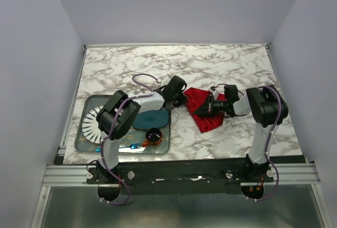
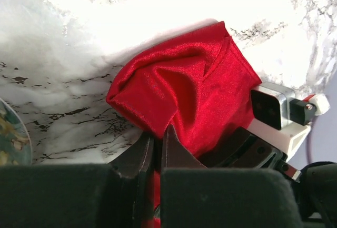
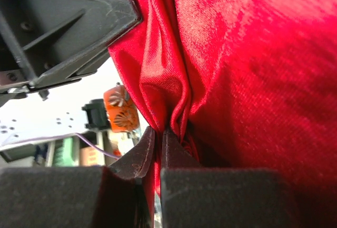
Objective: Fold the napkin, place the utensils inside, and roll it up
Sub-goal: Roll the napkin with the utensil
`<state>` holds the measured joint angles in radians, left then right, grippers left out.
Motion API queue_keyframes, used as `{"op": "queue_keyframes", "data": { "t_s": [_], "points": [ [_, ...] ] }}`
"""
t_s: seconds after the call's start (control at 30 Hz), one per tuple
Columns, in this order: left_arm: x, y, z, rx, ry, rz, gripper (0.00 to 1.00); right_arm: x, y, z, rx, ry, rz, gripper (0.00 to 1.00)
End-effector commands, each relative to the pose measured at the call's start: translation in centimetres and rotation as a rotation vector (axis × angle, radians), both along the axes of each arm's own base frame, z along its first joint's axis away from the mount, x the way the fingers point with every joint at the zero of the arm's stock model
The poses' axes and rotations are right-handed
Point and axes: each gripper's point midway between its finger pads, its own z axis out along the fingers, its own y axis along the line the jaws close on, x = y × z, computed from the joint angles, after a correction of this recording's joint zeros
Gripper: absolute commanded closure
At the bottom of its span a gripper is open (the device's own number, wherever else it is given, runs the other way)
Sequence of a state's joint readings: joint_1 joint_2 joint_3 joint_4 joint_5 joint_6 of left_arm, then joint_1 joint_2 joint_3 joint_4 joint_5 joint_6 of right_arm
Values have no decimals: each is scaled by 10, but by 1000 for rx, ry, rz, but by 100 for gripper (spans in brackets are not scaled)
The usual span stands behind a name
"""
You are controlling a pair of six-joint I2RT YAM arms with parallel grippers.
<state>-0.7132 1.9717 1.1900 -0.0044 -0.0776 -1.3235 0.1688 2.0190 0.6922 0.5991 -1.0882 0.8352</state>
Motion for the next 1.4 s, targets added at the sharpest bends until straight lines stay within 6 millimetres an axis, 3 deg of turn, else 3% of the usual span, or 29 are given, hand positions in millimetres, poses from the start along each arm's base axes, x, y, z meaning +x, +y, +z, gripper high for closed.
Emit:
{"op": "queue_keyframes", "data": {
  "t_s": [0.0,0.17,0.23,0.3,0.33,0.43,0.57,0.73,0.97,1.07,1.2,1.33,1.37],
  "points": [
    [-2,15,-11,180,-9,-30,100,-4,-17,-25,-194,10,22,89],
    [-14,18,-18,286,75,-49,100,-3,-34,-11,-398,-81,66,72],
    [-14,14,-13,291,80,-48,100,3,-37,10,-460,-178,79,62],
    [-15,11,-11,288,102,-41,100,-2,-39,15,-545,-209,83,55],
    [-17,11,-11,291,115,-44,100,-1,-40,28,-569,-265,81,48],
    [-18,8,-9,302,123,-51,100,-7,-37,40,-676,-349,80,38],
    [-21,8,-8,310,141,-51,100,-14,-25,39,-857,-523,38,30],
    [-23,9,-5,315,157,-52,100,-11,-10,28,-937,-704,-74,27],
    [-29,5,-7,294,195,-60,100,-10,16,19,-1048,-853,-93,27],
    [-31,3,-6,277,208,-58,100,-9,18,9,-1120,-864,-93,27],
    [-29,0,0,267,207,-65,100,-14,0,-6,-1248,-801,-137,32],
    [-28,1,6,260,203,-63,100,-23,-15,-23,-1298,-741,-143,51],
    [-28,3,7,258,202,-62,100,-25,-17,-27,-1300,-727,-142,62]
  ]
}}
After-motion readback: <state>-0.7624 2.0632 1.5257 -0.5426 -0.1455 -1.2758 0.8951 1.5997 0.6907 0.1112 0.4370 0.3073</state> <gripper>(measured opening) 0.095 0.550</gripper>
